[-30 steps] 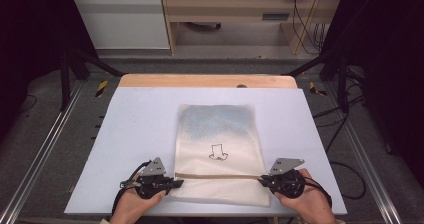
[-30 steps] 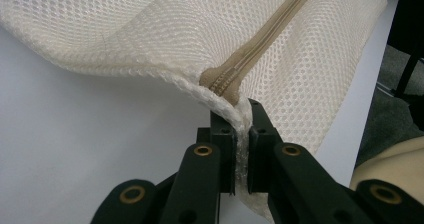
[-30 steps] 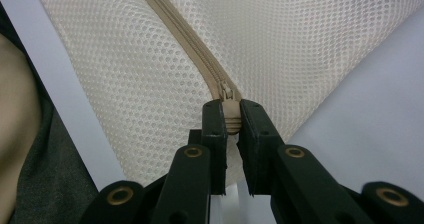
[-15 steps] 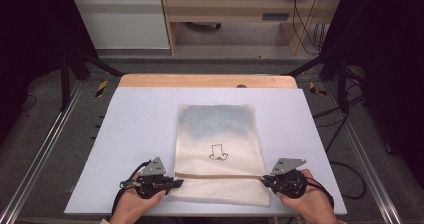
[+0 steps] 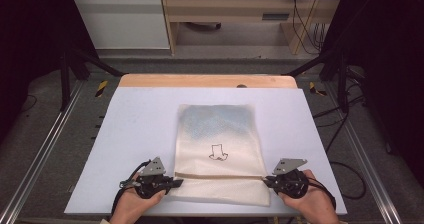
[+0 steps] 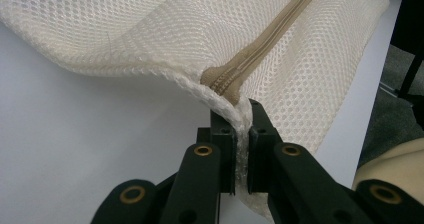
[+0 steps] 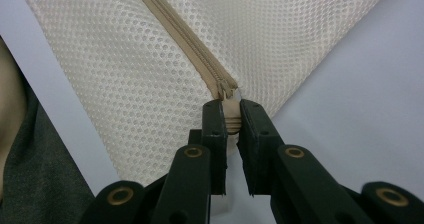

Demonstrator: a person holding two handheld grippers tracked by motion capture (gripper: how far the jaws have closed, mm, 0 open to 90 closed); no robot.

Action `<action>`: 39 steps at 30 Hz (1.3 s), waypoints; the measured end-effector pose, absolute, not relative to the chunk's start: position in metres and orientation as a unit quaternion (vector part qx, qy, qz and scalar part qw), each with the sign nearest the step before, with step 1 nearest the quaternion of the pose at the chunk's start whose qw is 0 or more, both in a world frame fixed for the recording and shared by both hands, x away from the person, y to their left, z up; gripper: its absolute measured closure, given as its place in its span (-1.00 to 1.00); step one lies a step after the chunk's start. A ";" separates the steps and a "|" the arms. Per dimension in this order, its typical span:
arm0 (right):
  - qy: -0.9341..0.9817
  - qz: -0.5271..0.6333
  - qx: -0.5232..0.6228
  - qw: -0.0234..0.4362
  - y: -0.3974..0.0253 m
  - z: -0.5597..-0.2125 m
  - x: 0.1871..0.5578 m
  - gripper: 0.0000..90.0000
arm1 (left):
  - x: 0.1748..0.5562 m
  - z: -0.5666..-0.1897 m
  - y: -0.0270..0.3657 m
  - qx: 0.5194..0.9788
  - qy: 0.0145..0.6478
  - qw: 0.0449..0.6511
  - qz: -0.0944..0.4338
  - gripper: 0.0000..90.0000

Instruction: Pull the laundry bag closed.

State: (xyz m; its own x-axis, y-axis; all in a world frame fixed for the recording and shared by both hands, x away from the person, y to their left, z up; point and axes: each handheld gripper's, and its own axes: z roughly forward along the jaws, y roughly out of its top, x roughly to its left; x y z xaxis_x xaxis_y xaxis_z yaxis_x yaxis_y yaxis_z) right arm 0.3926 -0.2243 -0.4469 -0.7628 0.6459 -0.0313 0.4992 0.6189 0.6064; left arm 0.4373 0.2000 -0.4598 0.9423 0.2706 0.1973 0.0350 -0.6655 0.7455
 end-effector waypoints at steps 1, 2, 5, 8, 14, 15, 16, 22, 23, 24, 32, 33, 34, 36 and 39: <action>0.890 0.298 0.321 0.124 -0.224 -0.447 0.393 0.83 | 0.437 -0.460 0.200 0.901 0.085 0.400 0.147 0.89; 0.890 0.297 0.322 0.123 -0.224 -0.447 0.393 0.83 | 0.437 -0.459 0.200 0.900 0.085 0.401 0.148 0.89; 0.891 0.297 0.322 0.119 -0.224 -0.448 0.393 0.83 | 0.437 -0.460 0.200 0.901 0.087 0.397 0.150 0.89; 0.889 0.309 0.323 0.099 -0.223 -0.454 0.393 0.81 | 0.437 -0.459 0.203 0.903 0.091 0.388 0.163 0.69; 0.866 0.357 0.332 0.112 -0.224 -0.449 0.396 0.16 | 0.432 -0.451 0.212 0.897 0.107 0.384 0.190 -0.12; 0.866 0.357 0.332 0.112 -0.224 -0.449 0.396 0.16 | 0.432 -0.451 0.212 0.897 0.107 0.384 0.190 -0.19; 0.859 0.371 0.331 0.122 -0.224 -0.447 0.397 0.06 | 0.431 -0.449 0.215 0.893 0.110 0.390 0.196 -0.19; 0.797 0.423 0.373 0.216 -0.231 -0.428 0.404 -0.49 | 0.428 -0.436 0.237 0.867 0.156 0.398 0.254 -0.58; 0.789 0.428 0.380 0.224 -0.233 -0.426 0.405 -0.55 | 0.428 -0.436 0.237 0.867 0.156 0.398 0.254 -0.62; 0.783 0.430 0.383 0.234 -0.235 -0.424 0.407 -0.62 | 0.429 -0.433 0.242 0.863 0.167 0.391 0.273 -0.66; 0.738 0.451 0.420 0.276 -0.248 -0.417 0.420 -0.76 | 0.440 -0.427 0.263 0.839 0.182 0.407 0.313 -0.79; 0.736 0.451 0.423 0.275 -0.249 -0.417 0.422 -0.79 | 0.444 -0.427 0.267 0.838 0.184 0.405 0.316 -0.79; 0.733 0.452 0.427 0.277 -0.250 -0.417 0.424 -0.82 | 0.447 -0.427 0.271 0.838 0.184 0.406 0.316 -0.79; 0.728 0.454 0.430 0.280 -0.252 -0.416 0.426 -0.82 | 0.455 -0.427 0.284 0.836 0.184 0.403 0.324 -0.82; 0.725 0.455 0.431 0.285 -0.254 -0.416 0.428 -0.86 | 0.458 -0.427 0.295 0.830 0.195 0.404 0.332 -0.83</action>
State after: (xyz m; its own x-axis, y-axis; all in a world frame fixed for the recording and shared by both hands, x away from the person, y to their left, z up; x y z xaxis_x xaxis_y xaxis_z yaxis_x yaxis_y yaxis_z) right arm 0.4283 -0.2537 -0.4160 -0.4656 0.8847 -0.0212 0.3666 0.2146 0.9053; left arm 0.4581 0.2946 -0.4266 0.7036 0.5912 0.3942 0.0551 -0.5986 0.7992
